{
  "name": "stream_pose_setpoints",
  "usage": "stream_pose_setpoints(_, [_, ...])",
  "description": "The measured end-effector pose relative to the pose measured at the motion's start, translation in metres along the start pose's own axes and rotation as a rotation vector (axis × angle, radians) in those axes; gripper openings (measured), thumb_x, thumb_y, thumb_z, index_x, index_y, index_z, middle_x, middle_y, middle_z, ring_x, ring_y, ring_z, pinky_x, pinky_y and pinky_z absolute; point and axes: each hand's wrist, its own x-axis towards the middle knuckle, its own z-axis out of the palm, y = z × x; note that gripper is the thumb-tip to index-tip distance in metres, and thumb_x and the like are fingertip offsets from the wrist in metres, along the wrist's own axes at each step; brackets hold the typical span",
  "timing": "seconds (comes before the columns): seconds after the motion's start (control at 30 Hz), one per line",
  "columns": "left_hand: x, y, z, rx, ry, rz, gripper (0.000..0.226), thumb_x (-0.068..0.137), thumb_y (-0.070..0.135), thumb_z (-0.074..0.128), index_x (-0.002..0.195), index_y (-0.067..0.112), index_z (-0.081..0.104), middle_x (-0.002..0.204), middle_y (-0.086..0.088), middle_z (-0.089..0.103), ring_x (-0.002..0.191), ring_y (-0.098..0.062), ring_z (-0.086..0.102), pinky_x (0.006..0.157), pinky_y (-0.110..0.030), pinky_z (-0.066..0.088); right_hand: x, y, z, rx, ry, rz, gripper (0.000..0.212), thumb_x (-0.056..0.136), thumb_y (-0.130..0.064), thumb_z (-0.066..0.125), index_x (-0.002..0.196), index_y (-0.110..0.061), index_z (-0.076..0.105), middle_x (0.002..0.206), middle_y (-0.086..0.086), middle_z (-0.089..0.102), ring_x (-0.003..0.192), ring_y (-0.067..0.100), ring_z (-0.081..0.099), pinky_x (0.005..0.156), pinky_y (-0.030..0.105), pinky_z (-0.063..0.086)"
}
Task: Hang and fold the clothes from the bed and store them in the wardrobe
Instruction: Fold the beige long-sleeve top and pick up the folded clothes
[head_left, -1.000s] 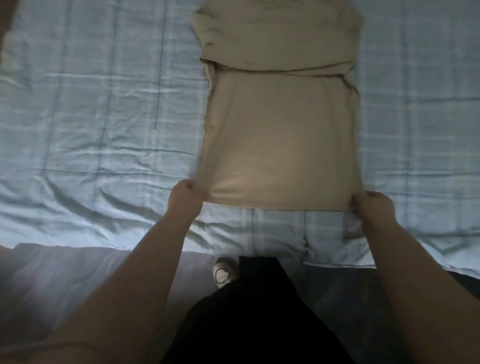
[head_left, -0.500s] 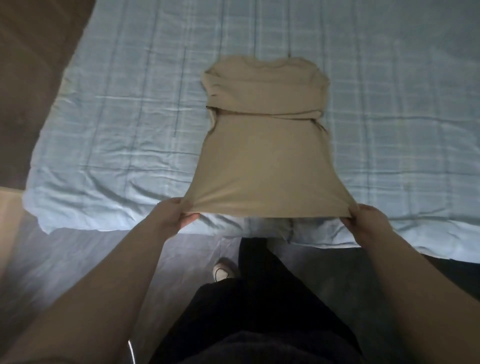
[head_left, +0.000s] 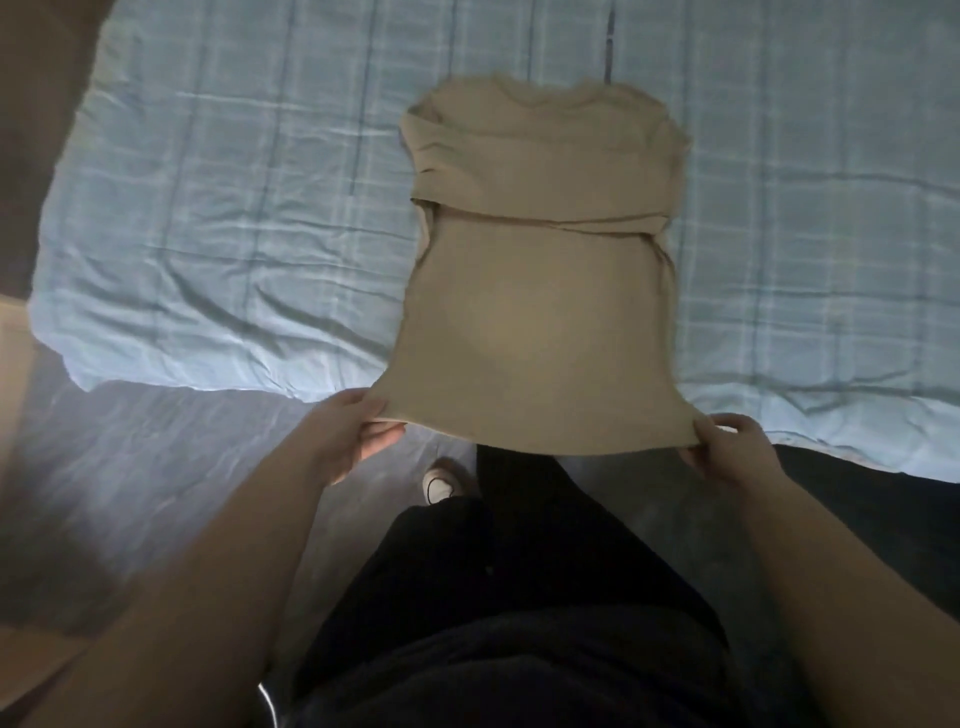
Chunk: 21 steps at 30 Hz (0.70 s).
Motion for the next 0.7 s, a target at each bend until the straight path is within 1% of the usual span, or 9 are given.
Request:
stream_pose_setpoints(0.13, [0.010,0.058,0.021,-0.050,-0.049,0.103,0.027,0.094,0.002,0.062,0.119,0.012,0.059,0.092,-0.014,0.076,0.090,-0.028,0.075,0.072,-0.033,0.061,0.012,-0.054,0.002,0.241,-0.059,-0.056,0.021,0.094,-0.009,0.060,0.112,-0.015,0.064,0.083,0.014,0.063,0.067,0.018,0.065,0.056,0.026,0.058])
stream_pose_setpoints(0.27, [0.027,0.126,0.053,-0.059,-0.128,0.159,0.008,0.098,0.008,0.058,0.104,0.005,0.063,0.098,-0.019,0.073,0.096,-0.028,0.073,0.077,-0.032,0.060,0.034,-0.125,0.007,0.459,-0.165,-0.101,0.016,0.097,-0.013,0.058,0.097,-0.017,0.074,0.082,0.006,0.069,0.080,0.013,0.068,0.068,0.023,0.057])
stream_pose_setpoints(0.37, [0.048,0.178,0.083,-0.103,-0.086,0.195,0.010,0.101,0.011,0.054,0.102,0.004,0.060,0.097,-0.018,0.073,0.102,-0.030,0.072,0.080,-0.036,0.060,0.055,-0.181,0.022,0.552,-0.186,-0.125,0.014,0.099,-0.012,0.056,0.105,-0.011,0.068,0.086,0.004,0.067,0.078,0.011,0.068,0.068,0.021,0.056])
stream_pose_setpoints(0.43, [0.066,0.213,0.102,-0.121,-0.038,0.211,0.016,0.104,0.016,0.050,0.098,0.004,0.059,0.094,-0.016,0.071,0.095,-0.026,0.073,0.086,-0.039,0.058,0.069,-0.218,0.034,0.560,-0.162,-0.161,0.023,0.097,-0.010,0.058,0.119,-0.006,0.062,0.097,0.005,0.065,0.080,0.011,0.067,0.071,0.016,0.054])
stream_pose_setpoints(0.5, [0.086,0.247,0.119,-0.187,-0.002,0.201,0.024,0.106,0.020,0.045,0.092,0.004,0.057,0.091,-0.015,0.067,0.084,-0.023,0.072,0.094,-0.042,0.053,0.094,-0.252,0.049,0.643,-0.191,-0.160,0.035,0.094,-0.007,0.064,0.127,0.001,0.059,0.115,0.014,0.063,0.095,0.021,0.065,0.084,0.001,0.042])
stream_pose_setpoints(0.53, [0.097,0.264,0.128,-0.213,0.019,0.194,0.025,0.106,0.020,0.043,0.090,0.005,0.056,0.090,-0.015,0.065,0.081,-0.023,0.071,0.096,-0.043,0.052,0.105,-0.272,0.055,0.631,-0.203,-0.160,0.036,0.092,-0.008,0.067,0.127,0.001,0.060,0.119,0.017,0.062,0.105,0.027,0.063,0.088,-0.001,0.035])
stream_pose_setpoints(0.57, [0.107,0.280,0.136,-0.219,0.035,0.187,0.026,0.106,0.020,0.042,0.089,0.006,0.056,0.089,-0.014,0.064,0.077,-0.022,0.071,0.098,-0.044,0.051,0.120,-0.289,0.062,0.583,-0.202,-0.140,0.034,0.092,-0.011,0.067,0.124,-0.002,0.062,0.118,0.016,0.063,0.112,0.031,0.062,0.089,0.002,0.035])
stream_pose_setpoints(0.63, [0.130,0.309,0.151,-0.215,0.044,0.191,0.025,0.105,0.019,0.042,0.087,0.007,0.055,0.079,-0.011,0.064,0.061,-0.019,0.068,0.097,-0.044,0.051,0.143,-0.318,0.074,0.487,-0.209,-0.188,0.028,0.094,-0.013,0.063,0.120,-0.004,0.062,0.109,0.012,0.065,0.107,0.028,0.064,0.082,0.011,0.041])
stream_pose_setpoints(0.7, [0.154,0.331,0.162,-0.206,0.039,0.202,0.023,0.104,0.016,0.043,0.085,0.009,0.054,0.073,-0.009,0.064,0.053,-0.017,0.062,0.094,-0.043,0.052,0.168,-0.344,0.084,0.401,-0.171,-0.252,0.020,0.098,-0.008,0.057,0.115,0.000,0.062,0.096,0.007,0.064,0.086,0.015,0.068,0.073,0.015,0.051])
